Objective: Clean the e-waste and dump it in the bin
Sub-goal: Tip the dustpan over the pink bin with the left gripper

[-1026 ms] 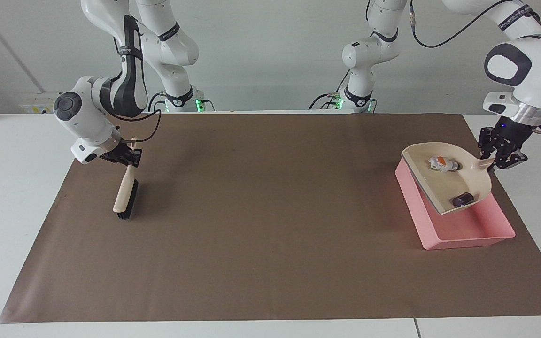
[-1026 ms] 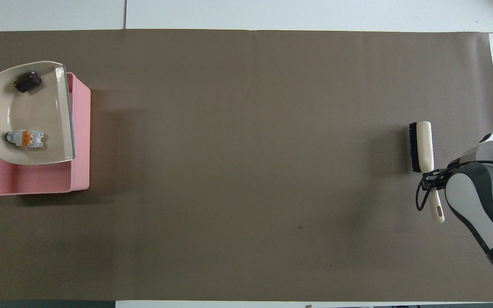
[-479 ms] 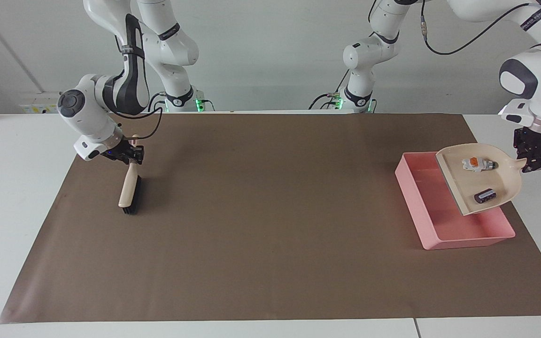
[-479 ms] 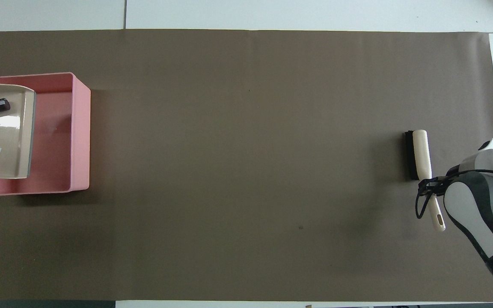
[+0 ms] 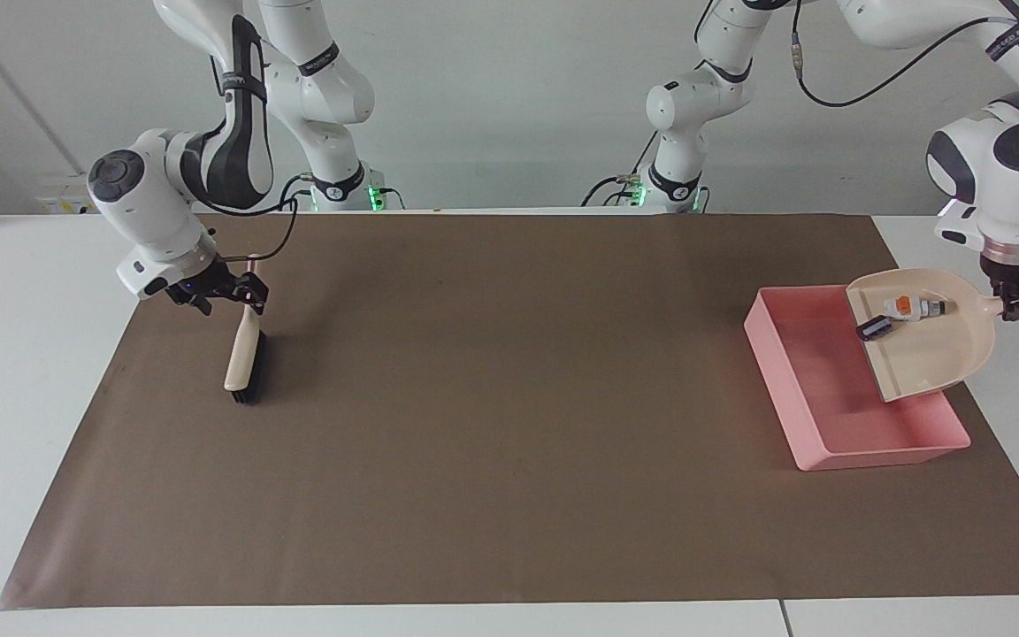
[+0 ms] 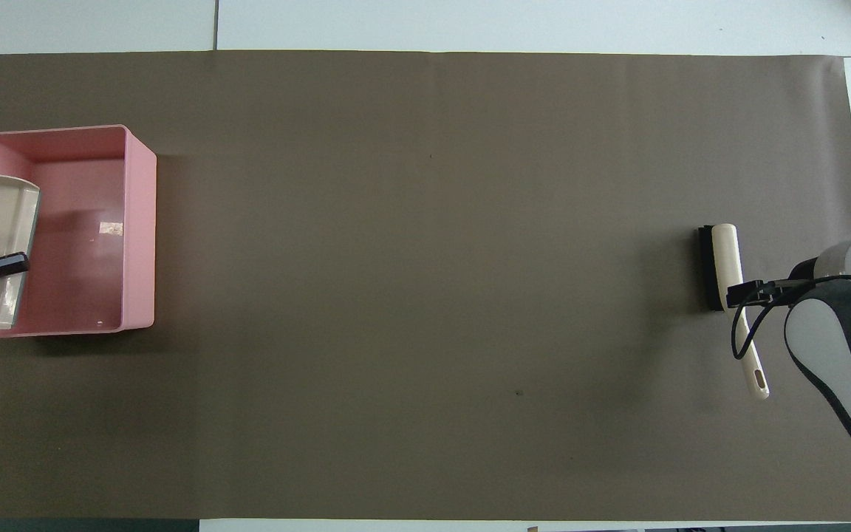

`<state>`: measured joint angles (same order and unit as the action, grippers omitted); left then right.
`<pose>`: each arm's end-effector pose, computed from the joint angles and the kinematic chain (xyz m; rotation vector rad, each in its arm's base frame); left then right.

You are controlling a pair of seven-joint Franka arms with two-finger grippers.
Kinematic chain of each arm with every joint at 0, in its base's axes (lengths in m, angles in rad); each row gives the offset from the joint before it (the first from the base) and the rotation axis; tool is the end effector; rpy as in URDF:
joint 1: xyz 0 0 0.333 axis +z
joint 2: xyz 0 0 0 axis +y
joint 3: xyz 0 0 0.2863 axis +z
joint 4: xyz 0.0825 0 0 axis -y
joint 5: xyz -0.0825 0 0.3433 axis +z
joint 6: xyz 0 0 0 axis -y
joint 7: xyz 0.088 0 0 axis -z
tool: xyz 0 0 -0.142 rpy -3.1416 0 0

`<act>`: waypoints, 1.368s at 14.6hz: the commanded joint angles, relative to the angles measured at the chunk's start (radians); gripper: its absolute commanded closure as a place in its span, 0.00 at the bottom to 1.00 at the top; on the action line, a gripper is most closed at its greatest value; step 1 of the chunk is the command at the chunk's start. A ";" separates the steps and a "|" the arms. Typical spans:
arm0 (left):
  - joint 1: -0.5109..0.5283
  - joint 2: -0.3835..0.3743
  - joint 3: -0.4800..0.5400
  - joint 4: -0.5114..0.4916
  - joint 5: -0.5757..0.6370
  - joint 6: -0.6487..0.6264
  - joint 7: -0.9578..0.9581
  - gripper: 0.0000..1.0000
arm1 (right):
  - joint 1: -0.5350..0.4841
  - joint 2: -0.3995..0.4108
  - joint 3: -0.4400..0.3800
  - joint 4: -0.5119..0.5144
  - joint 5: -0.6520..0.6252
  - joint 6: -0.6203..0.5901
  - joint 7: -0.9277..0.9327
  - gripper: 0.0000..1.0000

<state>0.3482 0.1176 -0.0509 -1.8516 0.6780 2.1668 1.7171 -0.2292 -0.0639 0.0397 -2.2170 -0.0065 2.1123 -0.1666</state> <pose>0.5455 0.2127 0.4423 -1.6733 2.0105 0.5348 0.4696 -0.0906 0.3586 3.1401 -0.0307 -0.0654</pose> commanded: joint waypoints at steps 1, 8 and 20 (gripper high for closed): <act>-0.005 -0.024 -0.003 -0.028 0.102 -0.014 -0.112 1.00 | 0.004 0.001 0.028 0.114 -0.010 -0.029 -0.007 0.01; -0.041 -0.078 -0.012 -0.008 0.230 -0.117 -0.148 1.00 | 0.017 0.016 0.031 0.528 -0.064 -0.524 0.220 0.01; -0.288 -0.239 -0.024 -0.107 -0.175 -0.314 -0.119 0.99 | 0.082 0.001 0.022 0.566 -0.029 -0.583 0.242 0.01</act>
<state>0.1145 -0.0656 -0.0854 -1.8894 0.5581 1.8588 1.5928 -0.1824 -0.0573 0.0648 -1.6490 -0.0451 1.5160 0.0587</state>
